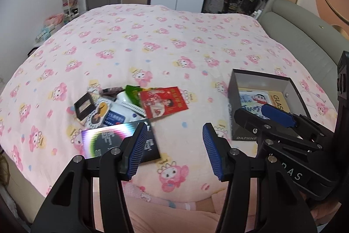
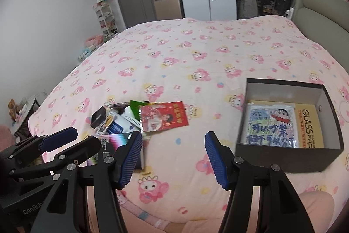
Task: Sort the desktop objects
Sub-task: 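Move the left tool toward the black Smart Devil box in the pile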
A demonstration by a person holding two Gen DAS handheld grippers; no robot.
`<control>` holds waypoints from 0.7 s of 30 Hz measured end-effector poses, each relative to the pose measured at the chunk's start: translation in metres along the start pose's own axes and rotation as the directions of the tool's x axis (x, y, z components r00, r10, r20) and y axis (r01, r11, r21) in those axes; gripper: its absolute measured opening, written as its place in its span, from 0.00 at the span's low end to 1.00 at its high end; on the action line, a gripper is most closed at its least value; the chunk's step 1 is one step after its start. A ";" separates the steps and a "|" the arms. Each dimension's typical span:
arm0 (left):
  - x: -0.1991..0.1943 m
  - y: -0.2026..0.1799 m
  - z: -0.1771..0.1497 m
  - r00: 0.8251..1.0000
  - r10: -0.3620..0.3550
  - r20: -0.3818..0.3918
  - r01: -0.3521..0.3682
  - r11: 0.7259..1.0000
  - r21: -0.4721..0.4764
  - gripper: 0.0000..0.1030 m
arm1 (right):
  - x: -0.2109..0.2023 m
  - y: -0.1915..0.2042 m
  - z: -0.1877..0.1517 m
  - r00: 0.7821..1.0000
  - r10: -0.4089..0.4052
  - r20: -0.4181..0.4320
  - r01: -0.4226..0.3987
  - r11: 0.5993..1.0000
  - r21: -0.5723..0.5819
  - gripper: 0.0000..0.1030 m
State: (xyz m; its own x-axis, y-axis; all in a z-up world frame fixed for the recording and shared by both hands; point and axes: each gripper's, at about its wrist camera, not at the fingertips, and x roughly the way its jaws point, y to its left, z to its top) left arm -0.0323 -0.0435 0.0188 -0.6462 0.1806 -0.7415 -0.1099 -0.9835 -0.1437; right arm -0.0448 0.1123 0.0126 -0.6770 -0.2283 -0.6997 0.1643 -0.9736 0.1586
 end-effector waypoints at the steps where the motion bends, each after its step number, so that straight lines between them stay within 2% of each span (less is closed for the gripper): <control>1: 0.000 0.007 -0.001 1.000 0.009 -0.001 -0.009 1.000 -0.010 0.52 | 0.004 0.006 0.001 1.000 0.006 -0.005 -0.006 1.000 -0.009 0.56; 6: 0.005 0.039 -0.005 1.000 0.023 -0.010 -0.024 0.998 -0.065 0.52 | 0.021 0.034 0.003 0.999 0.029 -0.030 -0.031 0.998 -0.057 0.56; 10: 0.021 0.069 -0.014 0.999 -0.010 -0.031 0.005 0.988 -0.156 0.52 | 0.038 0.052 0.002 0.998 0.035 -0.052 -0.039 0.995 -0.091 0.56; 14: 0.043 0.103 -0.015 0.997 -0.050 -0.067 0.031 0.966 -0.255 0.52 | 0.065 0.062 0.001 0.990 0.069 -0.126 -0.081 0.992 -0.094 0.56; 21: 0.086 0.158 -0.010 0.986 -0.098 -0.132 0.044 0.930 -0.365 0.56 | 0.121 0.072 -0.004 0.975 0.025 -0.221 -0.052 0.992 -0.114 0.56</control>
State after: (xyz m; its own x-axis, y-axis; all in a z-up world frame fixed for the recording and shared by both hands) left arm -0.0978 -0.1837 -0.0737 -0.5265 0.2764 -0.8040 0.1450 -0.9026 -0.4052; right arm -0.1114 0.0150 -0.0636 -0.4976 -0.2457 -0.8319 0.2795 -0.9533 0.1144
